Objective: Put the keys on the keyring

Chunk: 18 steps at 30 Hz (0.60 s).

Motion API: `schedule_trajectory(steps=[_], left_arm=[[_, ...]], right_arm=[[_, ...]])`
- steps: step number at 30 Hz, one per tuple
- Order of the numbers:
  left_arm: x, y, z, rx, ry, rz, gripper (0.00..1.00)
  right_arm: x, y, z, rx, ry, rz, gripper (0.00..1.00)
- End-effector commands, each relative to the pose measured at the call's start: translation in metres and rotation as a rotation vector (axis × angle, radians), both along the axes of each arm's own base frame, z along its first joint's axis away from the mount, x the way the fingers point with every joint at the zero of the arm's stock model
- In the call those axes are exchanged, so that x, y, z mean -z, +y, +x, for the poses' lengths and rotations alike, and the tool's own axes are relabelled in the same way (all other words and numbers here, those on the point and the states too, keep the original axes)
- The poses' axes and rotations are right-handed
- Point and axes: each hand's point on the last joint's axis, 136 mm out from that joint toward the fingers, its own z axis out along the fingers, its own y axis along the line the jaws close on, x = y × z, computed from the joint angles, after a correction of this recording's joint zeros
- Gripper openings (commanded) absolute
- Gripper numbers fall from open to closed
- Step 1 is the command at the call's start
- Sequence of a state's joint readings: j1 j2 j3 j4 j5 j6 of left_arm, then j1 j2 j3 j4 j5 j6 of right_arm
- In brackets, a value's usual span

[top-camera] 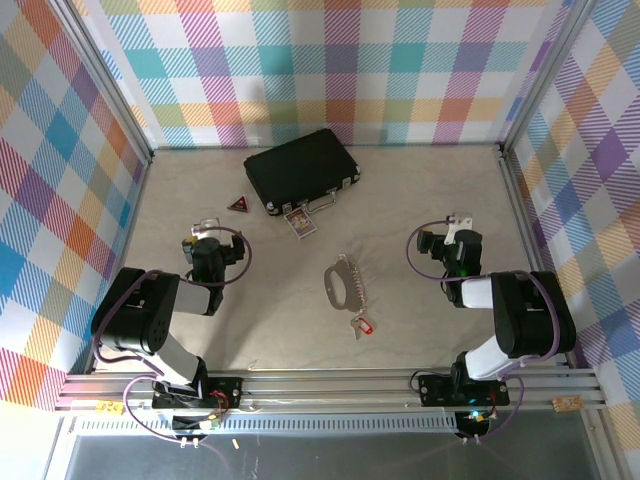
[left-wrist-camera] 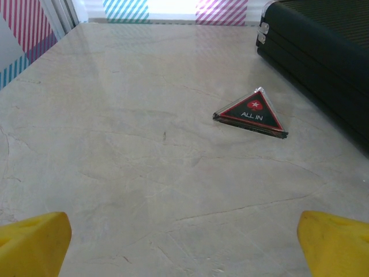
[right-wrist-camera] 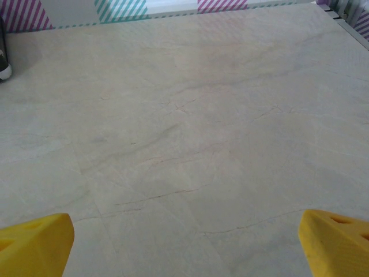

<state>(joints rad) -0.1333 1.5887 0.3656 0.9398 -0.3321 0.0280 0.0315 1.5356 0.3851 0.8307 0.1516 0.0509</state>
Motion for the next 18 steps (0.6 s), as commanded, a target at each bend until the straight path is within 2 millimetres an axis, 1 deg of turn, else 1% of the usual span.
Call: schedule_trajectory(steps=[1,18], left_arm=[[-0.0042,0.0032,0.0058,-0.003,-0.008,-0.033,1.00],[-0.0039,0.0033,0.0056,-0.003,-0.007,-0.033,1.00]], right_arm=[[-0.0108,0.0002,0.0053,-0.009,-0.045,0.007,0.99],[-0.0117,0.0001,0.0049,-0.009,-0.048,0.006,0.99]])
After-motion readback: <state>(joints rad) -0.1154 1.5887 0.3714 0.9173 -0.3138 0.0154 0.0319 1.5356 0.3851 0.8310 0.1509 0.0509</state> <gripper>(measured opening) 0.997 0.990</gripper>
